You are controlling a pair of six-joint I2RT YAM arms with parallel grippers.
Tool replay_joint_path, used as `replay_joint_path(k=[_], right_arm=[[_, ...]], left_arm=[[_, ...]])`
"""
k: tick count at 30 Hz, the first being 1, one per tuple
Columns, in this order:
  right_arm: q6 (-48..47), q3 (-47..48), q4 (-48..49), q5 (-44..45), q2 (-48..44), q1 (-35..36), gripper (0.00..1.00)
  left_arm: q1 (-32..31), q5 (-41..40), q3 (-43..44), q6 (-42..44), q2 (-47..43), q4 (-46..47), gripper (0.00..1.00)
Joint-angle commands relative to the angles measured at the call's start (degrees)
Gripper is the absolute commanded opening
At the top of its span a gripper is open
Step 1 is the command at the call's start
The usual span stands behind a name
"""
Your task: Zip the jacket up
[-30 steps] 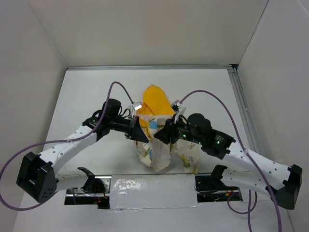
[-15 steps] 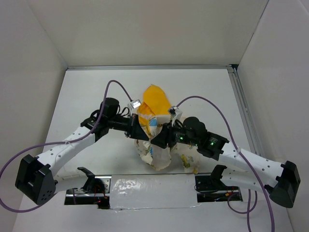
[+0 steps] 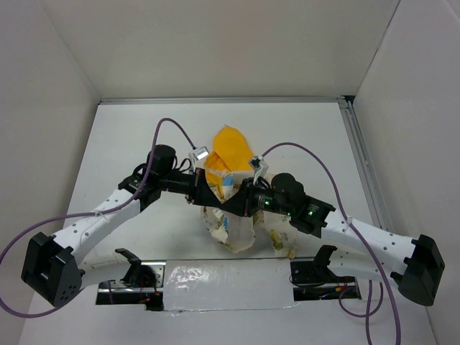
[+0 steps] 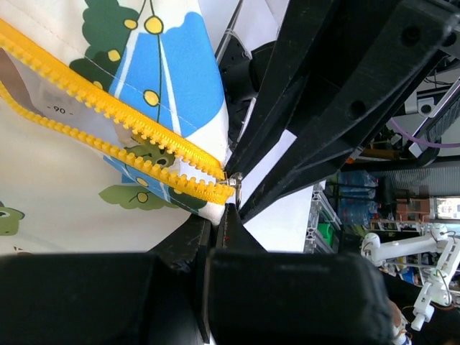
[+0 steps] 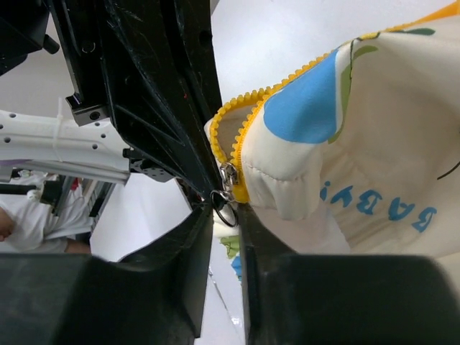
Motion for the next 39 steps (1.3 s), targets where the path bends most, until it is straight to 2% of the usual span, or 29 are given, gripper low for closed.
replay_joint_path(k=[1, 3, 7, 16, 24, 27, 33, 39], right_arm=[[0.8, 0.1, 3.3, 0.7, -1.0, -0.3, 0.21], [0.9, 0.7, 1.1, 1.3, -1.2, -0.6, 0.17], [1.0, 1.9, -1.7, 1.8, -0.8, -0.6, 0.0], [0.4, 8.2, -10.1, 3.0, 0.5, -0.6, 0.0], [2.0, 16.9, -14.7, 2.3, 2.8, -1.3, 0.0], [1.2, 23.6, -25.6, -0.2, 6.0, -2.3, 0.0], [-2.0, 28.6, -35.5, -1.6, 11.2, -3.4, 0.0], [-0.2, 27.5, -28.4, -5.9, 11.2, -5.1, 0.0]], left_arm=[[0.2, 0.7, 1.7, 0.0, -2.1, 2.3, 0.0], [0.2, -0.5, 1.8, 0.1, -2.2, 1.7, 0.0], [0.2, -1.1, 1.8, 0.7, -2.2, 1.2, 0.0], [0.1, -8.8, 0.8, 2.4, -2.3, -3.5, 0.0], [-0.6, -11.6, 0.0, 3.6, -2.4, -4.7, 0.0], [-1.5, -13.7, 0.4, 4.0, -2.3, -5.7, 0.0], [-2.7, -14.8, 0.2, 5.0, -2.4, -6.0, 0.0], [-3.5, -14.5, -0.3, 5.3, -2.0, -6.6, 0.0]])
